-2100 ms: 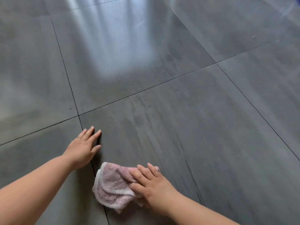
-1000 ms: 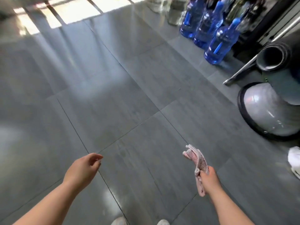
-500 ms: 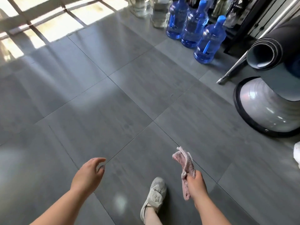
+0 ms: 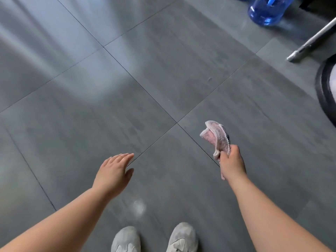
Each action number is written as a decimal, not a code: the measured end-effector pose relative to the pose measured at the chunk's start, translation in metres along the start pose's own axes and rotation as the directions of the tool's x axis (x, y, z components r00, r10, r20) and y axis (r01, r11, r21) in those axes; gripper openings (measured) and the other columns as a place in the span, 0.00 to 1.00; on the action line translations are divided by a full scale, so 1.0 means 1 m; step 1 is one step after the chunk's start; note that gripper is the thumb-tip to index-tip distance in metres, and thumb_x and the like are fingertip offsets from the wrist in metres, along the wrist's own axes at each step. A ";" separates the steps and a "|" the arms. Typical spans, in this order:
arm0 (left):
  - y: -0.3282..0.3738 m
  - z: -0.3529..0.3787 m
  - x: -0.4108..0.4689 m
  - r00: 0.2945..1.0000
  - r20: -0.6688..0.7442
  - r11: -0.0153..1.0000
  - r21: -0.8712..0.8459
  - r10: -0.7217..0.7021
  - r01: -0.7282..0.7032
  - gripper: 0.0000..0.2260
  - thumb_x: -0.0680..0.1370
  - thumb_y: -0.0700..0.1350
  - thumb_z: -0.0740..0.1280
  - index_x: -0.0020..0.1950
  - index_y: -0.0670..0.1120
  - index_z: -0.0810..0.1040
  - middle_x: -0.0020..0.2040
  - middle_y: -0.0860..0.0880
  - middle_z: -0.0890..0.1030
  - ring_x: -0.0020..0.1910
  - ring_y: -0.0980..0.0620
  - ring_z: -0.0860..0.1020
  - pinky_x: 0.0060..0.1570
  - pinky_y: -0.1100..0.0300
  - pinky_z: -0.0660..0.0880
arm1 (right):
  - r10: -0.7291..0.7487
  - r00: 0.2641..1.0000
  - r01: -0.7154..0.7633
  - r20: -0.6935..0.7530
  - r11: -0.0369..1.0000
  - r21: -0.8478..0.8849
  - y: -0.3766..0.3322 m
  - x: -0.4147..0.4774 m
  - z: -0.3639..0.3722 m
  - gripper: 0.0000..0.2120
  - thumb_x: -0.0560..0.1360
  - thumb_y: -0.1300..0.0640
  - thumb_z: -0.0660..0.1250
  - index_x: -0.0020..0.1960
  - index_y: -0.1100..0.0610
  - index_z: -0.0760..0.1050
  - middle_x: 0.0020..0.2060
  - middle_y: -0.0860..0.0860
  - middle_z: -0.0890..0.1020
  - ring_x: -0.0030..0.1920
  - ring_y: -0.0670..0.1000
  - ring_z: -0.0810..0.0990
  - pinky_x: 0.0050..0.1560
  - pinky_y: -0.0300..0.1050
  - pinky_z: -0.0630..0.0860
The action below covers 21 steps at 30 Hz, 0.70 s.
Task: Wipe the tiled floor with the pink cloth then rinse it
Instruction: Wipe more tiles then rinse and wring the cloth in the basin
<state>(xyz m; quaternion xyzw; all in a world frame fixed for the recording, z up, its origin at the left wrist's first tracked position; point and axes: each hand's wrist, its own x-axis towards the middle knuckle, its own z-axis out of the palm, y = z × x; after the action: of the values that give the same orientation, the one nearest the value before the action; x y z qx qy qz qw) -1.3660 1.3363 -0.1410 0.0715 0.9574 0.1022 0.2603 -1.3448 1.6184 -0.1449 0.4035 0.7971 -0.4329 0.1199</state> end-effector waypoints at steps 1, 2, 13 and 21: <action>-0.004 0.011 0.016 1.000 -0.005 1.000 0.004 -0.002 0.002 0.22 0.79 0.48 0.56 0.72 0.51 0.58 0.74 0.53 0.62 0.74 0.54 0.59 0.72 0.59 0.52 | -0.016 1.000 0.016 -0.010 1.000 -0.002 0.001 0.018 0.010 0.05 0.76 0.63 0.55 0.42 0.55 0.63 0.44 0.55 0.76 0.35 0.56 0.69 0.36 0.43 0.66; -0.009 0.022 0.034 1.000 -0.012 1.000 0.006 0.003 -0.003 0.22 0.79 0.49 0.56 0.72 0.51 0.58 0.74 0.53 0.61 0.74 0.54 0.58 0.73 0.59 0.51 | -0.019 1.000 0.019 -0.013 1.000 -0.013 0.002 0.035 0.020 0.02 0.76 0.62 0.55 0.47 0.57 0.65 0.49 0.58 0.77 0.40 0.56 0.70 0.40 0.45 0.68; -0.096 0.145 0.187 0.997 0.027 0.997 0.046 -0.068 0.066 0.57 0.45 0.82 0.34 0.65 0.50 0.25 0.66 0.55 0.26 0.69 0.54 0.28 0.58 0.54 0.15 | -0.251 0.968 0.218 0.029 0.769 -0.601 0.045 0.191 0.157 0.36 0.75 0.43 0.60 0.76 0.49 0.46 0.76 0.54 0.42 0.76 0.54 0.39 0.74 0.53 0.41; -0.108 0.151 0.192 0.999 0.025 0.999 -0.026 -0.043 0.043 0.59 0.43 0.80 0.28 0.68 0.50 0.30 0.69 0.55 0.32 0.68 0.56 0.28 0.49 0.61 0.12 | -0.657 0.738 0.590 0.155 0.515 -0.622 0.004 0.163 0.262 0.31 0.66 0.50 0.56 0.68 0.59 0.64 0.65 0.58 0.74 0.65 0.58 0.74 0.67 0.51 0.65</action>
<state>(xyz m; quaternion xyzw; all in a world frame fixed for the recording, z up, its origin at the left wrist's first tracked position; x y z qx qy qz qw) -1.4619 1.2926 -0.3864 0.0487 0.9541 0.1082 0.2750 -1.4887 1.5011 -0.3918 0.0459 0.9894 -0.1301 0.0450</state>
